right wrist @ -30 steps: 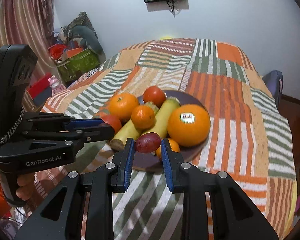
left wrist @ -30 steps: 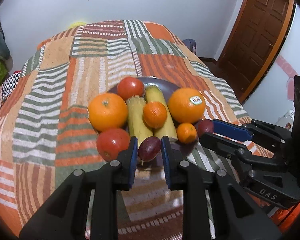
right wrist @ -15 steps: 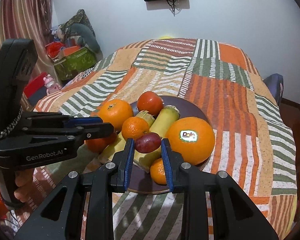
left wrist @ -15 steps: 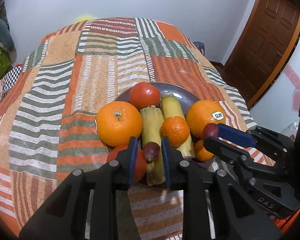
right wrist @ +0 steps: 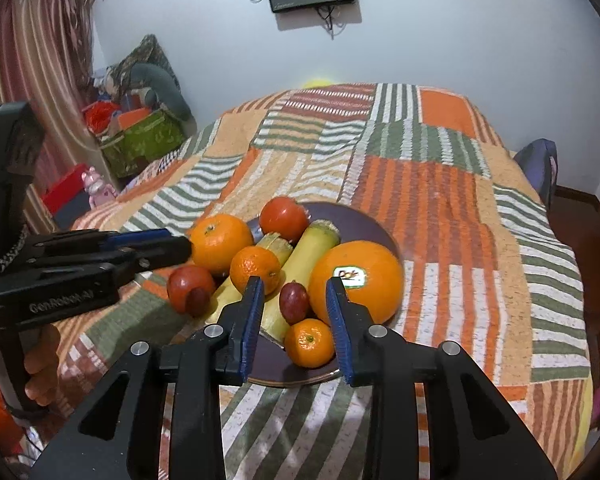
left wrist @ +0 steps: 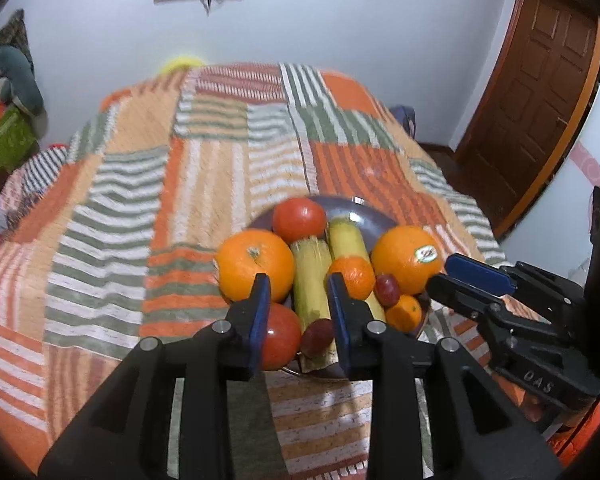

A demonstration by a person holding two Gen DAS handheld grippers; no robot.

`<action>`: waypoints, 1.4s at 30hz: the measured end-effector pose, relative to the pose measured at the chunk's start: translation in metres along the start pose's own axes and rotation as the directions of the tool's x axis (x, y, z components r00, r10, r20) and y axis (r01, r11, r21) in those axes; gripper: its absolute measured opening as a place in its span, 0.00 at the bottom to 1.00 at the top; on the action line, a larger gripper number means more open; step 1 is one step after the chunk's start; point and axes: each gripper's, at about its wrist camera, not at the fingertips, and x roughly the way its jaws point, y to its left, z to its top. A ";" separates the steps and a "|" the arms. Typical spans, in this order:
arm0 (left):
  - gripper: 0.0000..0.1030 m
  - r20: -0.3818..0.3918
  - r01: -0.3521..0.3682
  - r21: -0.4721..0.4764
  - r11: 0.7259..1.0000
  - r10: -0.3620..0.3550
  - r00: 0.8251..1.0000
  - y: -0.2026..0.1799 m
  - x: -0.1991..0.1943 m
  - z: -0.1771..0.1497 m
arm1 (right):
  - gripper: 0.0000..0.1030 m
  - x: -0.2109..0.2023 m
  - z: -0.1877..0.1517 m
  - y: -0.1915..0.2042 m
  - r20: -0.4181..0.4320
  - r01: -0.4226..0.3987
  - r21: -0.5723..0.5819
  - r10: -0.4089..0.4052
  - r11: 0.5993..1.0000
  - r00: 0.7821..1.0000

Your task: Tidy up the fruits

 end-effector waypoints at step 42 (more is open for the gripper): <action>0.97 0.648 -0.128 0.042 0.991 0.071 0.759 -0.093 -0.363 -0.073 | 0.99 -0.304 -0.008 0.129 0.610 0.179 -0.007 -0.138 0.984 0.780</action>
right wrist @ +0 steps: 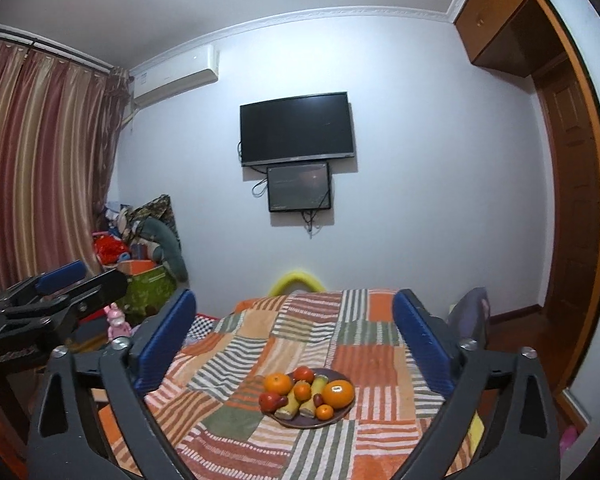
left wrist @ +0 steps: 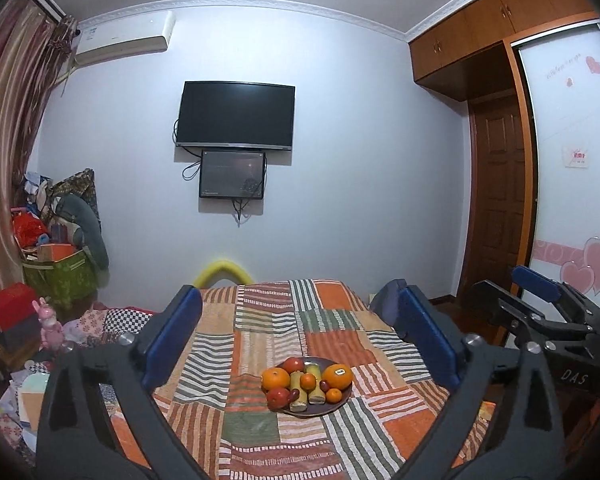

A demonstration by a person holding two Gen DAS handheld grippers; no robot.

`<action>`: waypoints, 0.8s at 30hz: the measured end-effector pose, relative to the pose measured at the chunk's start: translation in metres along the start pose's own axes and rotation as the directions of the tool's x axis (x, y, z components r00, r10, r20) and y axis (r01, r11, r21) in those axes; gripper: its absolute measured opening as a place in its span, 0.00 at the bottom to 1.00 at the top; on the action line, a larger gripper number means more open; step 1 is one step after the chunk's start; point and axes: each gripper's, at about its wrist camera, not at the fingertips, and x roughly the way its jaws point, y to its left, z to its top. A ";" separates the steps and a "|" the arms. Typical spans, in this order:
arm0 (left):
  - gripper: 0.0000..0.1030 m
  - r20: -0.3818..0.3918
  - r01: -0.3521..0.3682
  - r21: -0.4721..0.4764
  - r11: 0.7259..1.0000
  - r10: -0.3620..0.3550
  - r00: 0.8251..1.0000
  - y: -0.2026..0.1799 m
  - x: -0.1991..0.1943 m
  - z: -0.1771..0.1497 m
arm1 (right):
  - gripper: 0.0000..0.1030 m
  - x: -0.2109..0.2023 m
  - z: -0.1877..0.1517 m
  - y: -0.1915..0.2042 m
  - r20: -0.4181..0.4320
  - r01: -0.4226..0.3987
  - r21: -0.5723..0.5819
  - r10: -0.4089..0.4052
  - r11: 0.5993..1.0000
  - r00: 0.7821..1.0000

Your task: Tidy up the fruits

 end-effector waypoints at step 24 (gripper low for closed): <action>1.00 -0.025 -0.016 0.016 1.000 0.017 1.000 -0.001 0.007 -0.008 | 1.00 -0.014 -0.008 0.001 0.007 0.044 -0.019 -0.043 0.999 0.999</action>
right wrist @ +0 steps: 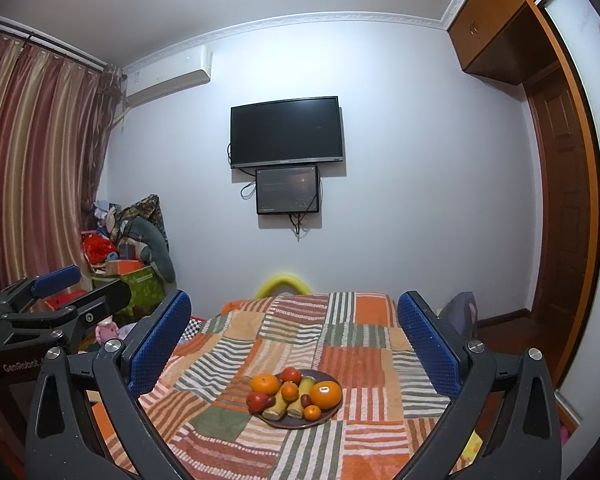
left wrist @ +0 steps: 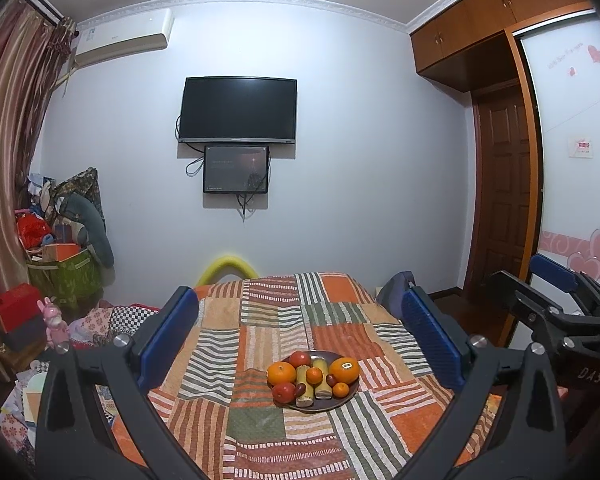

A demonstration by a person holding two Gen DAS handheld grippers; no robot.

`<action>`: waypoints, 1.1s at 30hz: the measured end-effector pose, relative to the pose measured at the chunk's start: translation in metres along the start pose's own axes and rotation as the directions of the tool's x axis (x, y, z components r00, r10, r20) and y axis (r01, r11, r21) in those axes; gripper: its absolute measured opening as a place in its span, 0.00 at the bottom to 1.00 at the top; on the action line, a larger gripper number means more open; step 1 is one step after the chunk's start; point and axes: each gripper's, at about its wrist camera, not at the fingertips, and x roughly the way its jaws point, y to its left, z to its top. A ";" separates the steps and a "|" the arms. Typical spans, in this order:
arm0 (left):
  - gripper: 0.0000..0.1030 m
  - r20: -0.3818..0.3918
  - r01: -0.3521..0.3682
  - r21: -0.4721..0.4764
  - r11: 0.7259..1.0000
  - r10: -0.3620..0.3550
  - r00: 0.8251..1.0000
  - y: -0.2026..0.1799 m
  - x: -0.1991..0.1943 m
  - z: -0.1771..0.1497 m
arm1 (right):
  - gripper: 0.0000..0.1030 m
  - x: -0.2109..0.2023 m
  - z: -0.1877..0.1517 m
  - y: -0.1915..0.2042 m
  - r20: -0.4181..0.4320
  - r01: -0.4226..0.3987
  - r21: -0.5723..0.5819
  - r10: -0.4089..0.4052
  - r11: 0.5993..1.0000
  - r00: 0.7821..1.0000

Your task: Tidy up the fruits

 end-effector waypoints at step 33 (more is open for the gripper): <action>1.00 -0.030 0.009 -0.018 1.000 -0.009 0.999 0.000 0.012 -0.007 | 1.00 0.002 -0.002 -0.003 -0.026 0.005 0.007 -0.005 1.000 1.000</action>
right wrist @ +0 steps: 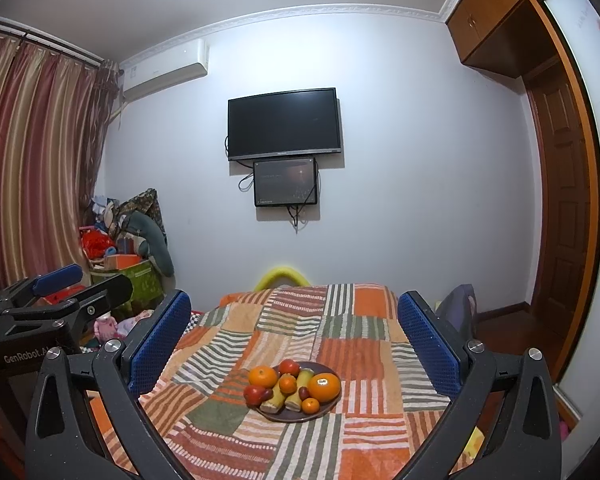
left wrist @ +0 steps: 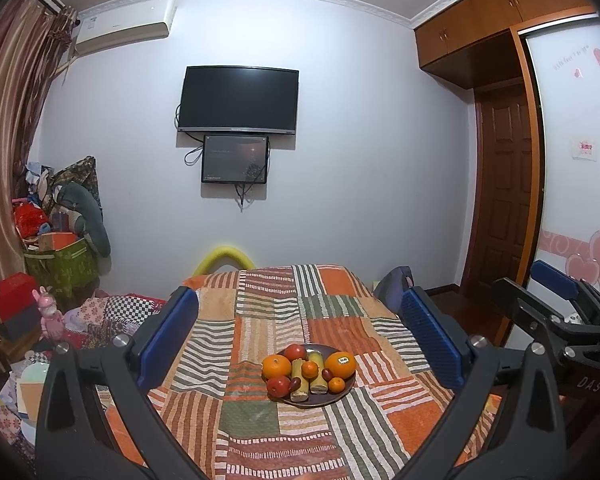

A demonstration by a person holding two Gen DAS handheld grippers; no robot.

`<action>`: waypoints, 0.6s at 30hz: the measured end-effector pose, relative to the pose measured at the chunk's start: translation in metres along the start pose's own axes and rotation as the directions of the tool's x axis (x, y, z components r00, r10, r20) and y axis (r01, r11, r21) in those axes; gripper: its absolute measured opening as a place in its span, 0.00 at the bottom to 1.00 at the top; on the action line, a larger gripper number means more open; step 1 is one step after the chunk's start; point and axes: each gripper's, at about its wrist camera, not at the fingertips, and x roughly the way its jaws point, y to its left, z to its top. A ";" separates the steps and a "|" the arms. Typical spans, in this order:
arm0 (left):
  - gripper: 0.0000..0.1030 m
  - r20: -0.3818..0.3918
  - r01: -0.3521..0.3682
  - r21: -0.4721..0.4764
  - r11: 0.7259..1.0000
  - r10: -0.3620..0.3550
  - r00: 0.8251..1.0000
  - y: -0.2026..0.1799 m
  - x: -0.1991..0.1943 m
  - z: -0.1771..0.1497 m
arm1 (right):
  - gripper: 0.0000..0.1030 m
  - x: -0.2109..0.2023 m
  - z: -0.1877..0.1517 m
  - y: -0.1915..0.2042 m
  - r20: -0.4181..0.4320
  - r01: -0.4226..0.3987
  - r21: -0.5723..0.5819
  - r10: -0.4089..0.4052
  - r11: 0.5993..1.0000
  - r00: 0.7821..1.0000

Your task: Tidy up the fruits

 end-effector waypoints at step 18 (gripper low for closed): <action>1.00 -0.026 0.013 0.001 1.000 -0.013 1.000 -0.004 0.009 -0.002 | 1.00 0.007 -0.004 -0.005 -0.024 0.000 0.011 0.000 1.000 1.000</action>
